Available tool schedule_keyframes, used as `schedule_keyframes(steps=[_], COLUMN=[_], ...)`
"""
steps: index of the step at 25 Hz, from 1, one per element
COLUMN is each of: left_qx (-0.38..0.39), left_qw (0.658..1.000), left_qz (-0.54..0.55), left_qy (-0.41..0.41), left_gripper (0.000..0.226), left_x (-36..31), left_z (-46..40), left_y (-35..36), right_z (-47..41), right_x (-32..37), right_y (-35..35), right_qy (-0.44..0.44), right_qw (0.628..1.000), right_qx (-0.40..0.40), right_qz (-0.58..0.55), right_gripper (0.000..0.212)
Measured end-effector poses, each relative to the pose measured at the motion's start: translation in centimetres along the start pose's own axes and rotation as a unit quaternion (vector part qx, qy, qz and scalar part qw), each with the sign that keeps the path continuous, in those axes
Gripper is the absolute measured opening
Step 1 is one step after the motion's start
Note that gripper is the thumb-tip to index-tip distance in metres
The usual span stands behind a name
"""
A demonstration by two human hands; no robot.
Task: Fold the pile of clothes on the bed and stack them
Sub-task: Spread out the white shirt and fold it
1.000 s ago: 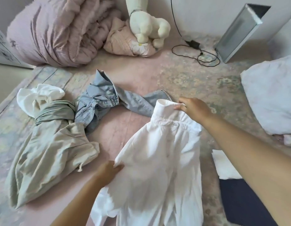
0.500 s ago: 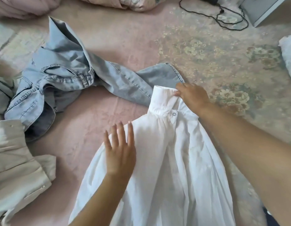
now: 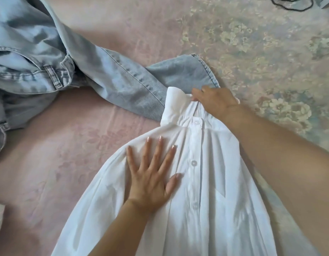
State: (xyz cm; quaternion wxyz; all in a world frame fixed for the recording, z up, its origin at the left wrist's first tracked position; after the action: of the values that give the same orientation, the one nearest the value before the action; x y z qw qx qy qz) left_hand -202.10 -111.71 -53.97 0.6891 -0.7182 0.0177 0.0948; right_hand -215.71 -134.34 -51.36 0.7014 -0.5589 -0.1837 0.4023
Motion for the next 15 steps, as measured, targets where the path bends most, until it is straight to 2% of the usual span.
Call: schedule_keyframes(steps=[1, 3, 5, 6, 7, 8, 9, 10, 11, 12, 15], left_qx=[-0.003, -0.015, -0.013, -0.01, -0.007, -0.007, -0.006, -0.002, 0.003, 0.006, 0.005], left_qw=[1.0, 1.0, 1.0, 1.0, 1.0, 1.0, 1.0, 1.0, 1.0, 1.0, 1.0], left_qz=[0.001, 0.002, 0.006, 0.003, -0.006, -0.013, -0.015, -0.014, -0.011, -0.011, -0.018], left_qy=[-0.002, 0.003, 0.007, 0.006, 0.006, 0.006, 0.005, 0.005, 0.004, 0.004, 0.004], left_gripper=[0.062, 0.062, 0.062, 0.062, 0.062, 0.062, 0.061, 0.061, 0.061, 0.061, 0.062], left_x=[-0.1, -0.1, 0.0, 0.0, 0.0, 0.0, 0.0, 0.0, 0.0, 0.0, -0.3], left_z=[-0.1, -0.2, -0.3, -0.4, -0.5, -0.5, -0.5, -0.5, -0.5, -0.5, -0.5], left_y=[0.1, 0.1, 0.1, 0.1, 0.1, 0.1, 0.1, 0.2, 0.2, 0.2, 0.1], right_z=[-0.3, -0.4, -0.7, -0.8, -0.2, 0.8, 2.2, 4.0, 5.5, 6.5, 6.7], right_x=[-0.1, 0.6, 0.4, -0.3, -1.0, -1.0, 0.0, 1.7, 4.2, 6.6, 9.1], right_y=[0.9, 2.3, 2.7, 2.6, 1.7, 0.8, 0.0, 0.1, 0.3, 0.8, 3.3], right_qy=[0.015, -0.002, -0.015, -0.005, 0.046, 0.103, 0.138, 0.144, 0.122, 0.093, 0.09], right_qw=[1.0, 1.0, 0.996, 0.994, 0.993, 0.982, 0.959, 0.938, 0.939, 0.949, 0.971], right_qx=[0.014, -0.017, -0.08, -0.09, -0.087, -0.144, -0.234, -0.311, -0.32, -0.296, -0.183], right_qz=[-0.01, -0.002, 0.042, 0.061, 0.064, 0.07, 0.076, 0.055, 0.004, -0.058, -0.127], right_gripper=[0.025, 0.018, 0.013, 0.025, 0.035, 0.039, 0.041, 0.046, 0.051, 0.055, 0.059])
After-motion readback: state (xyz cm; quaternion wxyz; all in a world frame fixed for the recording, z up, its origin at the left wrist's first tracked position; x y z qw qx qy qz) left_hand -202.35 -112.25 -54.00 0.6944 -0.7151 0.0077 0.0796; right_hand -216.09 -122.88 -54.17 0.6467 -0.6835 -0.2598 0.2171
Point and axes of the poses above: each hand's wrist, its own z-axis away from the middle knuckle, its own y-axis out of the palm, x = y × z, the point moved 5 cm from there along -z, towards the middle knuckle, and after that the axes turned 14 degrees about -y, right-handed, at the moved point
